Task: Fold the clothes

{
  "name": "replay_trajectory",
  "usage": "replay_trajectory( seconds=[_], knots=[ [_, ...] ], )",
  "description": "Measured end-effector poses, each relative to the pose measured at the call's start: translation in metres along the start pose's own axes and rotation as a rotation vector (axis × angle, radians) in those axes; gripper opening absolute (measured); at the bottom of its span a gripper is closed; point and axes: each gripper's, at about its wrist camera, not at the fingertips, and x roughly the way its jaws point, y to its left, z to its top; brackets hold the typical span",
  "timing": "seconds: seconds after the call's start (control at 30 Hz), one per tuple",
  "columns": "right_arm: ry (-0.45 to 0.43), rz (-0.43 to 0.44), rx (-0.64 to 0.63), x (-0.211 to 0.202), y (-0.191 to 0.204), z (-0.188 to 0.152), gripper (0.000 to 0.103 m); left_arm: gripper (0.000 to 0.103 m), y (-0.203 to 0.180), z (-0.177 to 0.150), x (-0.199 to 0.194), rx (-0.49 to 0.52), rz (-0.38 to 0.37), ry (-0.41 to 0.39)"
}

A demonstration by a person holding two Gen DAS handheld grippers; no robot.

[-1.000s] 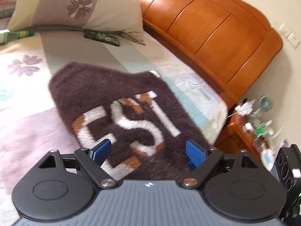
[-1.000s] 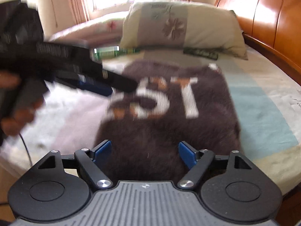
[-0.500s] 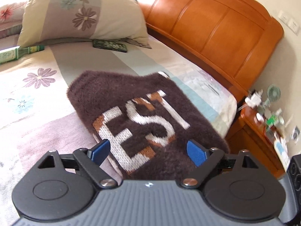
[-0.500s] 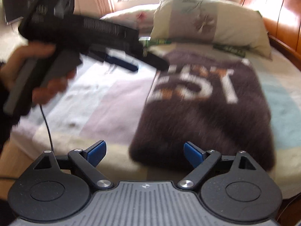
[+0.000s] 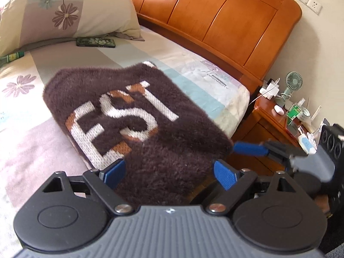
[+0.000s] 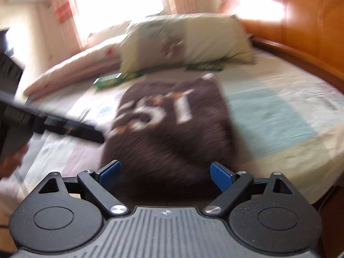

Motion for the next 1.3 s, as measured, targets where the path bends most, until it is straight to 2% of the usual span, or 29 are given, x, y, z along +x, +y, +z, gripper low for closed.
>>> replay_trajectory(
  seconds=[0.1, 0.17, 0.2, 0.23, 0.27, 0.3, 0.37, 0.5, 0.57, 0.67, 0.77, 0.87, 1.07, 1.3],
  knots=[
    [-0.018, -0.025, 0.024, 0.002, -0.023, 0.002, 0.083, 0.089, -0.001, -0.004, 0.005, -0.018, -0.01, 0.011],
    [0.002, -0.012, 0.055, 0.013, -0.037, 0.003, 0.062, 0.089, -0.004, -0.004, 0.009, -0.024, -0.006, 0.024],
    [0.018, -0.009, 0.066, 0.02, -0.043, 0.004, 0.058, 0.089, -0.006, -0.003, 0.011, -0.021, 0.0, 0.03],
    [0.029, -0.01, 0.057, 0.026, -0.044, 0.003, 0.047, 0.089, -0.008, -0.002, 0.012, -0.014, 0.009, 0.035],
    [0.039, -0.012, 0.045, 0.031, -0.045, 0.003, 0.032, 0.089, -0.011, -0.001, 0.013, -0.007, 0.013, 0.037],
    [0.049, -0.014, 0.033, 0.036, -0.045, 0.002, 0.025, 0.089, -0.013, 0.001, 0.014, 0.001, 0.016, 0.04],
    [0.07, -0.042, 0.045, 0.043, -0.05, -0.002, 0.021, 0.089, -0.016, 0.006, 0.016, 0.016, 0.038, 0.045],
    [0.077, -0.039, 0.09, 0.043, -0.058, -0.009, 0.022, 0.089, -0.017, 0.02, 0.025, 0.049, 0.097, 0.058],
    [0.062, -0.022, 0.087, 0.034, -0.056, -0.006, 0.022, 0.089, -0.012, 0.027, 0.032, 0.059, 0.107, 0.037],
    [0.026, 0.002, 0.101, 0.021, -0.057, 0.0, 0.026, 0.09, 0.005, 0.038, 0.052, 0.018, 0.149, 0.001],
    [0.018, 0.002, 0.103, 0.014, -0.059, 0.004, 0.027, 0.091, 0.025, 0.044, 0.072, -0.055, 0.162, 0.017],
    [0.034, -0.008, 0.101, 0.012, -0.062, 0.007, 0.035, 0.091, 0.017, 0.06, 0.07, -0.035, 0.167, 0.046],
    [0.039, -0.015, 0.126, 0.018, -0.072, 0.008, 0.047, 0.092, -0.014, 0.1, 0.07, 0.072, 0.099, 0.011],
    [0.043, -0.038, 0.141, 0.019, -0.081, 0.008, 0.067, 0.092, -0.037, 0.132, 0.133, 0.095, -0.007, 0.024]
  ],
)
